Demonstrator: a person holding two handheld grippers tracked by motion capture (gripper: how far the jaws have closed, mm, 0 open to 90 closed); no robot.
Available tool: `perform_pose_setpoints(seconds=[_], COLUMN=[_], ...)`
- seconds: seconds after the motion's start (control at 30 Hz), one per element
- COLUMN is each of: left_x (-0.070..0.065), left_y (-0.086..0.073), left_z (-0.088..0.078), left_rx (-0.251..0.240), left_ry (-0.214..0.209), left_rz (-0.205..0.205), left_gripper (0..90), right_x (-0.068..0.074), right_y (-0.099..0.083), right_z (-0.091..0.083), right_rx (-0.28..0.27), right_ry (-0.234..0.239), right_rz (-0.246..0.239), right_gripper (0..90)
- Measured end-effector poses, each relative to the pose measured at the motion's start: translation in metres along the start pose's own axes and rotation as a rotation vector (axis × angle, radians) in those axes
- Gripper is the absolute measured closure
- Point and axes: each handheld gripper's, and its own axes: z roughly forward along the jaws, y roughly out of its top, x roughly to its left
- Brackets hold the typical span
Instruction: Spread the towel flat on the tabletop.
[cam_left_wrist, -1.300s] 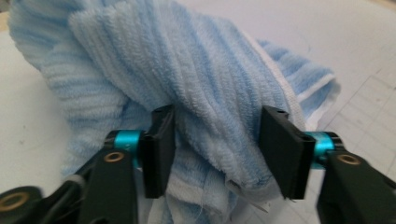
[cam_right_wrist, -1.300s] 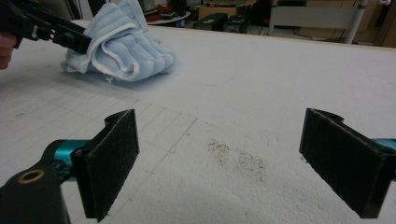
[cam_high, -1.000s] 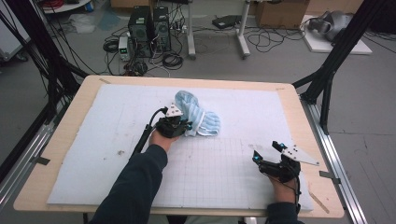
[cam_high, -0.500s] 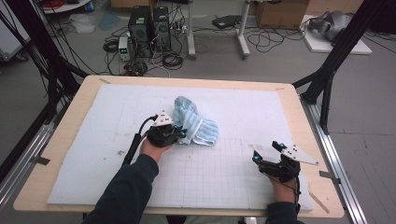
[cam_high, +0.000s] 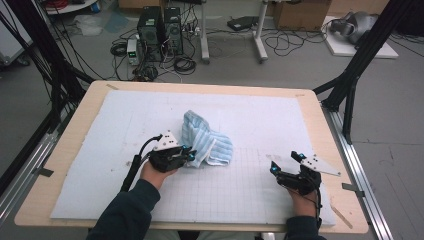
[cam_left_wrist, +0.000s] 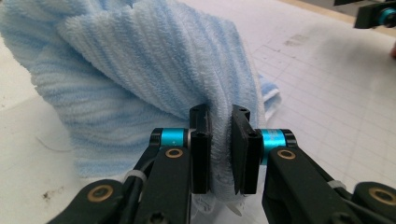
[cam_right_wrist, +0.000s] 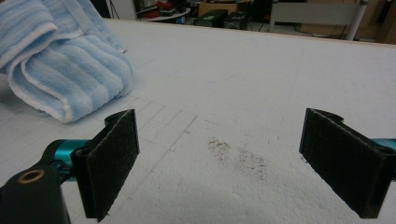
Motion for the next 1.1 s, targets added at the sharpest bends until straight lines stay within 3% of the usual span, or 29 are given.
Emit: perform_pose_setpoints(seconds=[0.37, 0.43, 0.5, 0.53, 0.57, 0.63, 0.7, 0.73, 0.77, 0.83, 0.87, 1.0, 1.1], left_x=[-0.008, -0.007, -0.007, -0.008, -0.008, -0.009, -0.011, -0.011, -0.012, -0.012, -0.011, -0.013, -0.013], left_y=[-0.017, -0.021, -0.024, -0.024, -0.025, -0.025, -0.026, -0.026, -0.027, -0.03, -0.032, -0.036, -0.036], left_z=[-0.018, -0.018, -0.018, -0.018, -0.018, -0.018, -0.018, -0.018, -0.019, -0.019, -0.019, -0.021, -0.02], left_rx=[0.021, 0.041, 0.056, 0.06, 0.064, 0.061, 0.053, 0.042, 0.036, 0.03, 0.032, 0.028, 0.028], left_ry=[-0.005, 0.002, 0.006, 0.006, 0.008, 0.002, -0.006, -0.013, -0.016, -0.018, -0.017, -0.023, -0.025], left_rz=[0.013, 0.016, 0.024, 0.027, 0.031, 0.028, 0.033, 0.028, 0.023, 0.007, 0.006, -0.003, -0.005], left_gripper=[80.3, 80.4, 80.5, 80.5, 80.5, 80.4, 80.4, 80.4, 80.4, 80.4, 80.4, 80.4, 80.4], right_x=[-0.003, 0.0, 0.004, 0.016, 0.016, 0.033, 0.037, 0.047, 0.047, 0.059, 0.059, 0.07, 0.082], right_y=[0.003, 0.009, 0.012, 0.021, 0.021, 0.035, 0.039, 0.049, 0.049, 0.066, 0.066, 0.08, 0.089], right_z=[0.003, 0.009, 0.012, 0.022, 0.022, 0.039, 0.044, 0.053, 0.053, 0.067, 0.067, 0.087, 0.106], right_rx=[0.031, 0.026, 0.021, 0.031, 0.031, 0.042, 0.039, 0.052, 0.052, 0.067, 0.067, 0.113, 0.154], right_ry=[0.011, 0.062, 0.08, 0.115, 0.115, 0.178, 0.195, 0.234, 0.234, 0.291, 0.291, 0.382, 0.459], right_rz=[0.026, 0.085, 0.084, 0.055, 0.055, 0.021, 0.011, -0.003, -0.003, -0.027, -0.027, -0.059, -0.108], right_gripper=[11.5, 11.5, 11.5, 11.5, 11.5, 11.5, 11.5, 11.5, 11.5, 11.6, 11.6, 17.9, 27.8])
